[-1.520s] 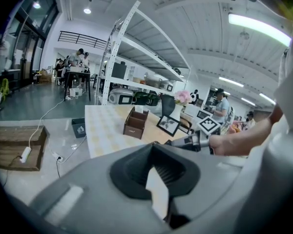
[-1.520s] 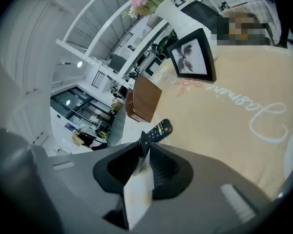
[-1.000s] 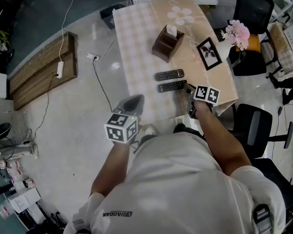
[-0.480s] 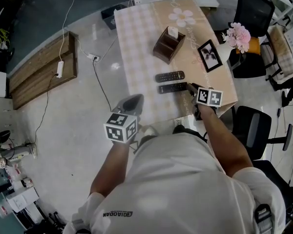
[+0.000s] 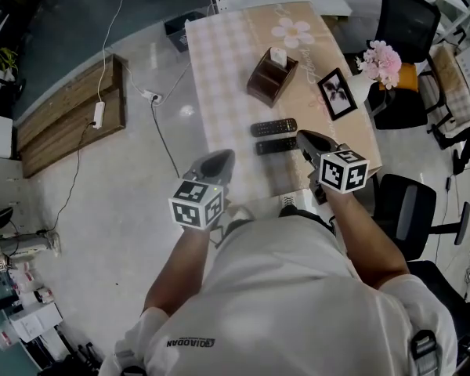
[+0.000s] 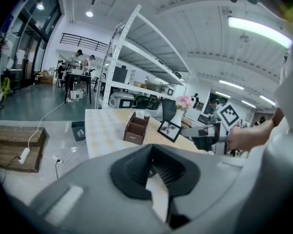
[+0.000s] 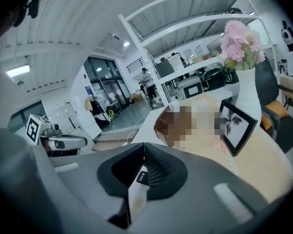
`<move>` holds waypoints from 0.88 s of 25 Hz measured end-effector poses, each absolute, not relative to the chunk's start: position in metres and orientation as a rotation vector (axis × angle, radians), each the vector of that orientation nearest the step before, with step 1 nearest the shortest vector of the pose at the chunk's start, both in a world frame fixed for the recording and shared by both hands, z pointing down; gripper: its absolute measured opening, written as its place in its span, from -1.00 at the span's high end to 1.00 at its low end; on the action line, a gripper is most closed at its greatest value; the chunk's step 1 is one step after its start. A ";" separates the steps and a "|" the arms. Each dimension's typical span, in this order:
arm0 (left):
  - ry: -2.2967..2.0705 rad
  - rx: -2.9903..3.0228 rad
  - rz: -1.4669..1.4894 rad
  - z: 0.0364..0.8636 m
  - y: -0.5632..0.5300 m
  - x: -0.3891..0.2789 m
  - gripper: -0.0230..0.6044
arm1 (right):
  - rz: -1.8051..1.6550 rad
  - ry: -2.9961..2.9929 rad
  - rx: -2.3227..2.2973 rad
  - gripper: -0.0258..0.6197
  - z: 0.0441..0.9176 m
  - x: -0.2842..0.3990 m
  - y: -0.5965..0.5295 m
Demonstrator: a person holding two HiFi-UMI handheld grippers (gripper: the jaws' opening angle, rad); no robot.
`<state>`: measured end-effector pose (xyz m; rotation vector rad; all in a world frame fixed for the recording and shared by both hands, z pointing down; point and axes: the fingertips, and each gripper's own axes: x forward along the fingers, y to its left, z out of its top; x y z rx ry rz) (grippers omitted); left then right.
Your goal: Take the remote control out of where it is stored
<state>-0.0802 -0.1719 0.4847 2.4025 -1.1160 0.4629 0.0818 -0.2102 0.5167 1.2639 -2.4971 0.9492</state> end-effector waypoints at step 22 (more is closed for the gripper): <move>-1.092 2.488 0.435 0.460 -0.180 -0.067 0.91 | 0.624 -2.457 1.141 0.91 0.500 0.054 -0.202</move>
